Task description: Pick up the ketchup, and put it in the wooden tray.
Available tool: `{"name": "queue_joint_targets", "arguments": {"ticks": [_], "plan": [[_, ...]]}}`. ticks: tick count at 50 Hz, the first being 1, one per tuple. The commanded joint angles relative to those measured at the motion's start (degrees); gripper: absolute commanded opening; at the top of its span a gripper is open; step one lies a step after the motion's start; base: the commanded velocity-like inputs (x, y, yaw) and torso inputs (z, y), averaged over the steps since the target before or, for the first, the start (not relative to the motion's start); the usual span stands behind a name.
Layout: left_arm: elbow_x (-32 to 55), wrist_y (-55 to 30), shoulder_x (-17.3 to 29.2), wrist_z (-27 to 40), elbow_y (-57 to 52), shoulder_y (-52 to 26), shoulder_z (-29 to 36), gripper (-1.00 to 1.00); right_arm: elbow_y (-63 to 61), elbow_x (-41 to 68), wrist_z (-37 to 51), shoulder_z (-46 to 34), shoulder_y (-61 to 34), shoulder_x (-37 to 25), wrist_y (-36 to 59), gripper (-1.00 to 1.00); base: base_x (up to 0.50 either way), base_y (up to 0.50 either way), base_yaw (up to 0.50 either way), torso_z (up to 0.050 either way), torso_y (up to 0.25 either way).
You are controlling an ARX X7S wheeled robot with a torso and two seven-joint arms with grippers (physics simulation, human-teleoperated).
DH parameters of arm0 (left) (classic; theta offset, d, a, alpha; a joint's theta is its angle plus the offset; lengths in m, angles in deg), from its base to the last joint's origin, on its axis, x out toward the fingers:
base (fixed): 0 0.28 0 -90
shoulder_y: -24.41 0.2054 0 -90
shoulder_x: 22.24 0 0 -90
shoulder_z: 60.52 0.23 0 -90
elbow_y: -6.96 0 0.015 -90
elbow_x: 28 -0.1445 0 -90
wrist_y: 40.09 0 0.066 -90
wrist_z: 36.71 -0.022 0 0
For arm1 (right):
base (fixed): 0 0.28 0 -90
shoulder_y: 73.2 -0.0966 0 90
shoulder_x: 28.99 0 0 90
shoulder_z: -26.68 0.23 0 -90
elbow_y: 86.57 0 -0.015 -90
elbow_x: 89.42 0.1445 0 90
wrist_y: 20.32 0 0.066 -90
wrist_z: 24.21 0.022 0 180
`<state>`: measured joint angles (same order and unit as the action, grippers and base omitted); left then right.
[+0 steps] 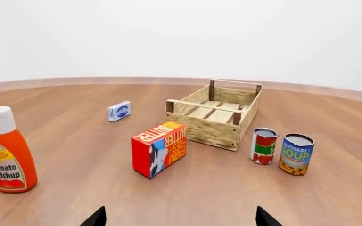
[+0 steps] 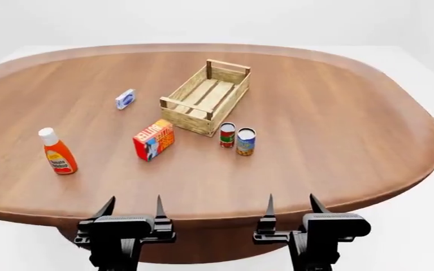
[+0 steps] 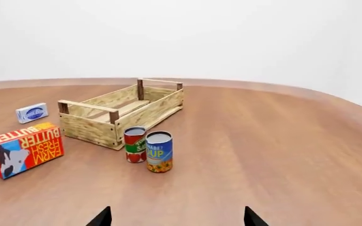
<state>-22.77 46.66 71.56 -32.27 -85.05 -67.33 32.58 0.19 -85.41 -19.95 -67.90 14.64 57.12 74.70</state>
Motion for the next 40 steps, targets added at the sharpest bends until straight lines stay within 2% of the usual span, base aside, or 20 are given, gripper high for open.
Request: {"name": "queue_joint_targets", "arguments": {"ticks": [1,21,32,40], "plan": [[1.03,-3.04,1.08,1.55,-2.09,-1.91,0.70,1.00,-2.09,1.45,0.71,-0.79,-1.86,-1.33,3.29,1.00,0.00,-0.50,0.00,0.000,0.000],[1.64,-10.54,2.93,3.57,-3.41,-10.72,2.10,1.00,-0.93,5.33,-0.72,-0.65,-10.98,-3.99,11.18,1.00,0.00,-0.47,0.00,0.000,0.000],[1.98,-13.05,3.15,3.77,-0.30,-18.92,2.96,1.00,1.64,7.53,-2.16,0.05,-19.88,-6.08,16.98,1.00,0.00,0.00,0.00,0.000,0.000],[2.16,-12.86,2.81,4.40,3.74,-23.98,3.14,1.00,5.47,7.62,-3.82,-0.46,-24.96,-7.25,16.54,1.00,0.00,0.00,0.00,0.000,0.000]]}}
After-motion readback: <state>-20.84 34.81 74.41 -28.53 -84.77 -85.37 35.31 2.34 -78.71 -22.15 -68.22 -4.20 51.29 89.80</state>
